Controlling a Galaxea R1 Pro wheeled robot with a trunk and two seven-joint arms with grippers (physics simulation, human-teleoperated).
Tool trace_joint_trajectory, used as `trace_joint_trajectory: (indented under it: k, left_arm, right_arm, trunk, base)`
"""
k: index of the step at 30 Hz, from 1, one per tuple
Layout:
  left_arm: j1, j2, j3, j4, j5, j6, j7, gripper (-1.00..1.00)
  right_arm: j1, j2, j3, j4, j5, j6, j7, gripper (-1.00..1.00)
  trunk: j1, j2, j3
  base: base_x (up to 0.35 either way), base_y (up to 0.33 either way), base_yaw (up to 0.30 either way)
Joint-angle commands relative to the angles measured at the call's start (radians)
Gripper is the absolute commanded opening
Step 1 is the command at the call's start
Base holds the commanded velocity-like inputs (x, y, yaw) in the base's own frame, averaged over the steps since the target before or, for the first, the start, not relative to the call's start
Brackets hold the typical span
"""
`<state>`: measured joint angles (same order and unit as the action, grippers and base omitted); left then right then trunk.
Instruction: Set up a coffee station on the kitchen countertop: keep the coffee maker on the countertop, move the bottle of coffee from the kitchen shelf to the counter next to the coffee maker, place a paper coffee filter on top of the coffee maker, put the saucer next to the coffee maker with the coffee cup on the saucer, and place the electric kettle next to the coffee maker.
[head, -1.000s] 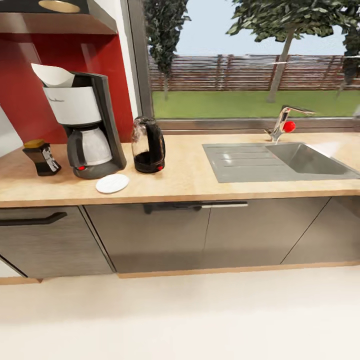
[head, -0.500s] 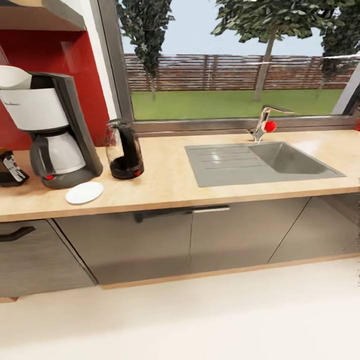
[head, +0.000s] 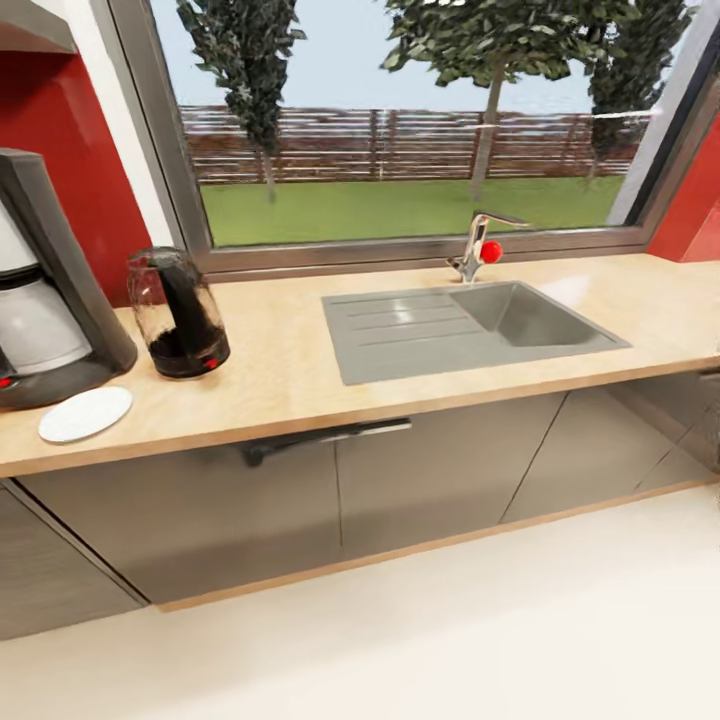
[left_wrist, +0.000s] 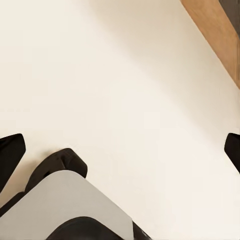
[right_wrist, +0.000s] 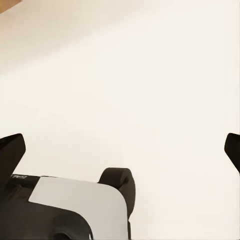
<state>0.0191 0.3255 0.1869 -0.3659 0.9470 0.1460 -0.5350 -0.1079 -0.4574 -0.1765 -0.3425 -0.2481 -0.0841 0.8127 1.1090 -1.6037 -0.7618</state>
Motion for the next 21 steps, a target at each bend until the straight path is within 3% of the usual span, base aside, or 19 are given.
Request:
trace_joint_trajectory:
  k: [1, 6, 12, 15, 17, 18, 20, 21]
  left_arm:
    - [0.001, 0.000, 0.003, -0.002, 0.009, 0.010, -0.002, 1.00]
    - [0.001, -0.004, 0.003, -0.003, 0.009, 0.005, -0.002, 1.00]
    - [0.001, -0.020, 0.003, -0.002, 0.007, -0.055, -0.002, 1.00]
    - [0.001, -0.031, 0.001, -0.003, 0.007, -0.059, 0.009, 1.00]
    - [0.001, -0.053, -0.001, -0.006, 0.007, -0.073, 0.058, 1.00]
    - [0.001, -0.071, -0.004, -0.010, 0.007, -0.087, 0.101, 1.00]
    - [0.001, -0.092, -0.013, -0.014, 0.006, -0.104, 0.146, 1.00]
    - [0.001, -0.119, -0.036, -0.020, 0.005, -0.128, 0.193, 1.00]
  right_arm:
    - [-0.001, 0.000, -0.001, 0.002, -0.004, -0.001, 0.005, 1.00]
    - [-0.001, 0.001, -0.001, 0.002, -0.004, -0.002, 0.003, 1.00]
    - [-0.001, 0.003, -0.001, 0.002, -0.003, -0.002, 0.002, 1.00]
    - [-0.001, 0.022, -0.001, 0.003, 0.002, -0.003, -0.020, 1.00]
    - [-0.001, 0.056, -0.001, 0.003, 0.049, -0.003, -0.078, 1.00]
    - [-0.001, 0.084, -0.001, 0.003, 0.105, -0.003, -0.126, 1.00]
    - [-0.001, 0.110, -0.001, 0.003, 0.175, -0.003, -0.175, 1.00]
    - [-0.001, 0.135, -0.002, 0.003, 0.257, -0.003, -0.225, 1.00]
  trunk:
    - [0.000, 0.000, -0.001]
    - [0.000, 0.000, -0.001]
    - [0.000, 0.000, -0.001]
    - [0.000, 0.000, -0.001]
    - [0.000, 0.000, -0.001]
    - [0.000, 0.000, -0.001]
    - [0.000, 0.000, -0.001]
    - [0.000, 0.000, -0.001]
  base:
    - [0.165, -0.211, -0.036]
    - [0.175, -0.229, -0.084]
    - [0.174, -0.224, -0.251]
    - [0.076, -0.081, -0.280]
    - [0.029, -0.031, -0.283]
    - [0.017, -0.018, -0.284]
    - [0.012, -0.013, -0.284]
    - [0.007, -0.007, -0.274]
